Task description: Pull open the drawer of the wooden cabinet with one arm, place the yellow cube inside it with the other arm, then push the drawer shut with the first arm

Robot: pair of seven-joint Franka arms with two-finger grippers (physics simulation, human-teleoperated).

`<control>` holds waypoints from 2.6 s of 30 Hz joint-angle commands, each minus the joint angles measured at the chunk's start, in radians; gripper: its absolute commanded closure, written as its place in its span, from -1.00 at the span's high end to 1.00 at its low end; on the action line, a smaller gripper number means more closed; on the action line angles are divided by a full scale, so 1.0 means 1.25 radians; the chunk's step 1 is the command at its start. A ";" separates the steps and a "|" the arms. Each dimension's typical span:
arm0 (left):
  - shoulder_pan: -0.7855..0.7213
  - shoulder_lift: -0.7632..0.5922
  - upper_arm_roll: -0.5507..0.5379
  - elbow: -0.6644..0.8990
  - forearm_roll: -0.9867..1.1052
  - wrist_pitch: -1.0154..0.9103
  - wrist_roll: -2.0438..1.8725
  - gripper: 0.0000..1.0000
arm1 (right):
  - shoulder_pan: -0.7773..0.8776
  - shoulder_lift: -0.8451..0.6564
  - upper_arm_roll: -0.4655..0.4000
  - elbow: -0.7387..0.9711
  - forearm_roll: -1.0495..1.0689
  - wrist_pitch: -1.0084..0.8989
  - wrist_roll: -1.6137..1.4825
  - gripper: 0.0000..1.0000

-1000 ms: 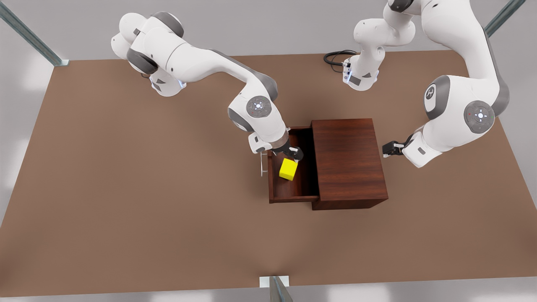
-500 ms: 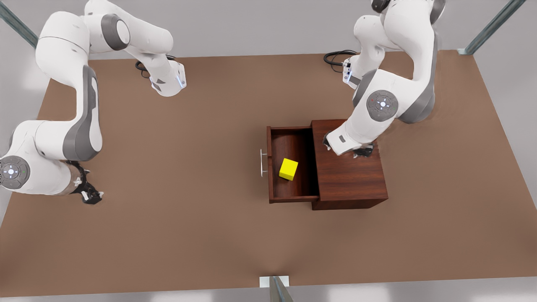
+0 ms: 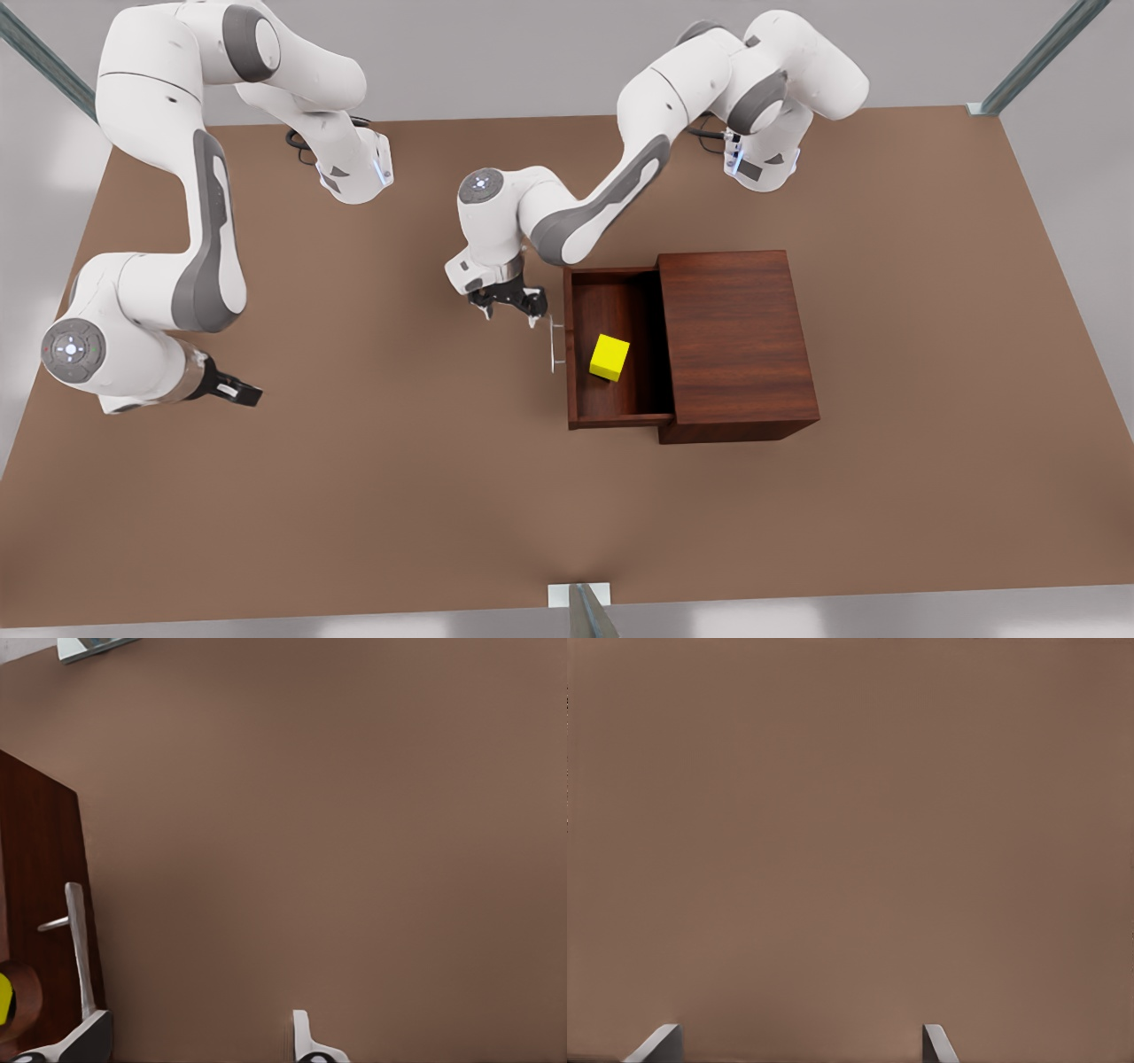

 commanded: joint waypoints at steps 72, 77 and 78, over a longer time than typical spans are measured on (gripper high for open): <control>0.045 -0.273 0.094 -0.575 0.093 0.266 -0.327 1.00 | -0.005 0.011 -0.001 -0.001 -0.006 -0.008 -0.318 1.00; 0.046 -0.294 0.104 -0.608 0.093 0.283 -0.311 1.00 | -0.005 0.013 -0.001 -0.001 -0.006 -0.008 -0.318 1.00; 0.046 -0.296 0.104 -0.613 0.093 0.284 -0.310 1.00 | -0.005 0.013 -0.001 -0.001 -0.006 -0.008 -0.318 1.00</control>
